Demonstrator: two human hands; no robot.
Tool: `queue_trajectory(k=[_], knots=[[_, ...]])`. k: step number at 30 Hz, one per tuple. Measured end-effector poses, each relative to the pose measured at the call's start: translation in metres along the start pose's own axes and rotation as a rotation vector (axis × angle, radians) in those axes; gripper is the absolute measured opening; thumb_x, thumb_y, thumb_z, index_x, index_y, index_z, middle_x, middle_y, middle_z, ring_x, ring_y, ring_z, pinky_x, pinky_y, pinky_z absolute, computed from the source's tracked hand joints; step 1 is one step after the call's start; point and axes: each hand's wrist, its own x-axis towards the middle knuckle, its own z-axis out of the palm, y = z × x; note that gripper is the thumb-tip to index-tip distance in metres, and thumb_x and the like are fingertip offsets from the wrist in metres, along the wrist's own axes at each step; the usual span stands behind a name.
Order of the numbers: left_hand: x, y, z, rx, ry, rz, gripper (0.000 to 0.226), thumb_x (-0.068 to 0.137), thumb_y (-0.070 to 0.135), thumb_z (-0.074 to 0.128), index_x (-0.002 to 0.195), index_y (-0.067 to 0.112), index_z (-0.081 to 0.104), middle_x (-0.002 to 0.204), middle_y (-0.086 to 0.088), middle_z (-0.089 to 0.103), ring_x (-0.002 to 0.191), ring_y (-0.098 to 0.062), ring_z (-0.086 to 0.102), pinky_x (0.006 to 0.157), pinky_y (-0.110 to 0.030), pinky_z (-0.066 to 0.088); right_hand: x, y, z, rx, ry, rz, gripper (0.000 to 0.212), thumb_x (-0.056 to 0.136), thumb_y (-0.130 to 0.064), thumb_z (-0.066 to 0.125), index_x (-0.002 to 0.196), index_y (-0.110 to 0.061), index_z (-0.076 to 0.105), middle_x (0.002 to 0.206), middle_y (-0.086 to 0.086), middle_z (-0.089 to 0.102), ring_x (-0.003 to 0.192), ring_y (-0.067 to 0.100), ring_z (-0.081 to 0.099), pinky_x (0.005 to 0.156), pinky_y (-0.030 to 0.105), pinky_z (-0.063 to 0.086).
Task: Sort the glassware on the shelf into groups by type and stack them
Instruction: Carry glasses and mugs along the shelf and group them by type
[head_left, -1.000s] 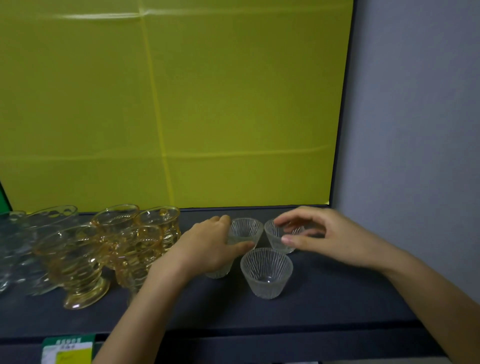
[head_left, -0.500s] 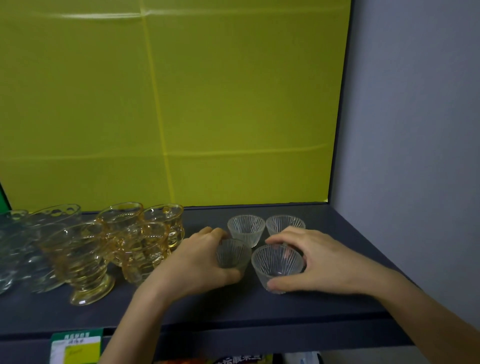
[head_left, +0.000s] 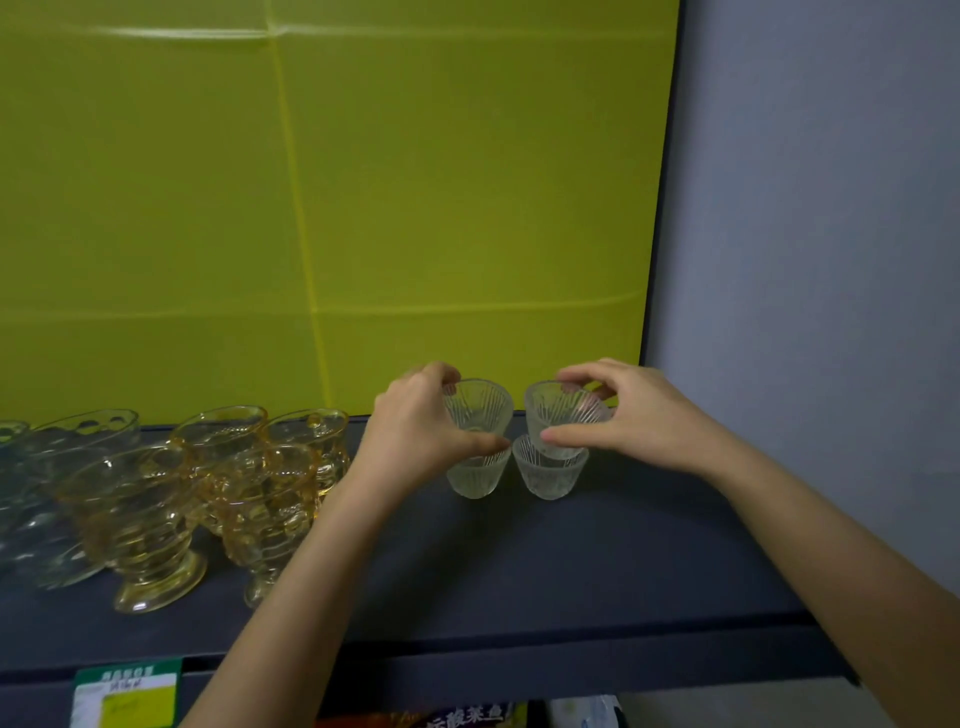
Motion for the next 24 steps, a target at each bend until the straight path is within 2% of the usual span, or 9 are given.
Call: queue_trajectory(k=[12, 19, 24], knots=[[0.011, -0.017, 0.028, 0.029, -0.115, -0.069, 0.086, 0.053, 0.054, 0.080, 0.122, 0.009, 0.054, 0.121, -0.008, 0.062, 0.113, -0.025, 0.055, 0.092, -0.032, 0.041, 0.011, 0.013, 0.022, 0.000, -0.075, 0.072, 0.076, 0.065, -0.050, 0.076, 0.130, -0.019, 0.052, 0.132, -0.002, 0.053, 0.118, 0.016, 0.051, 0.102, 0.036, 0.041], [0.013, -0.020, 0.032, 0.029, -0.204, -0.099, 0.087, 0.056, 0.055, 0.078, 0.125, 0.008, 0.054, 0.125, -0.010, 0.061, 0.117, -0.024, 0.054, 0.095, -0.031, 0.042, 0.012, 0.019, 0.029, -0.013, -0.145, 0.070, 0.079, 0.065, -0.049, 0.076, 0.132, -0.015, 0.049, 0.135, 0.000, 0.053, 0.123, 0.014, 0.049, 0.105, 0.028, 0.037], [0.014, -0.019, 0.031, 0.038, -0.279, -0.136, 0.084, 0.060, 0.053, 0.076, 0.125, 0.007, 0.052, 0.127, -0.011, 0.059, 0.118, -0.025, 0.053, 0.096, -0.032, 0.043, 0.012, 0.023, 0.031, -0.012, -0.225, 0.091, 0.077, 0.068, -0.050, 0.073, 0.133, -0.018, 0.048, 0.138, -0.001, 0.050, 0.126, 0.015, 0.045, 0.107, 0.031, 0.036]])
